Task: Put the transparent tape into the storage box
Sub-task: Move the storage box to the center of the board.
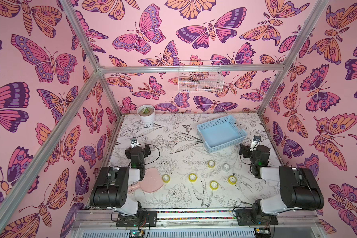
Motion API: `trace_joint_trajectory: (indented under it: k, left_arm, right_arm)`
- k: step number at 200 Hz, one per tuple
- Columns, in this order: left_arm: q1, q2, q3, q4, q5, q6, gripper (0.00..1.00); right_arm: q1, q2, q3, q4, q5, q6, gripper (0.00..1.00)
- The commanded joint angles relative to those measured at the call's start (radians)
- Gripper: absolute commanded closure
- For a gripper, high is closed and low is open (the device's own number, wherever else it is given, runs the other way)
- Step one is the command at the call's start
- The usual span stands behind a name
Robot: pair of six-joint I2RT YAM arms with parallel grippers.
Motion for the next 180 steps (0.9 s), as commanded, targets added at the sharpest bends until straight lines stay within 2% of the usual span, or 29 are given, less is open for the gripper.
trace_joint_trajectory:
  k: [1, 58, 102, 130, 146, 166, 180]
  left_arm:
    - [0.001, 0.008, -0.011, 0.014, 0.006, 0.012, 0.00]
    - [-0.003, 0.004, -0.026, 0.037, 0.004, 0.022, 0.00]
    - [-0.047, -0.052, -0.042, 0.056, -0.075, 0.053, 0.00]
    - [-0.094, -0.192, 0.054, -0.234, -0.124, 0.089, 0.00]
    - [-0.100, -0.257, 0.070, -0.261, -0.108, 0.092, 0.00]
    - [-0.099, -0.377, 0.123, -0.367, -0.073, 0.075, 0.00]
    - [-0.101, -0.416, 0.204, -0.524, -0.039, 0.033, 0.00]
  right_arm:
    - [-0.006, 0.007, 0.017, 0.009, -0.008, 0.005, 0.01]
    - [-0.006, 0.004, 0.019, 0.010, -0.018, 0.002, 0.01]
    - [-0.003, -0.090, 0.099, -0.226, -0.033, -0.001, 0.01]
    - [-0.003, -0.181, 0.191, -0.488, -0.046, 0.037, 0.01]
    - [-0.003, -0.236, 0.221, -0.596, -0.052, 0.075, 0.01]
    - [-0.003, -0.305, 0.269, -0.757, 0.001, 0.223, 0.01]
    - [-0.007, -0.330, 0.331, -0.899, 0.039, 0.345, 0.01]
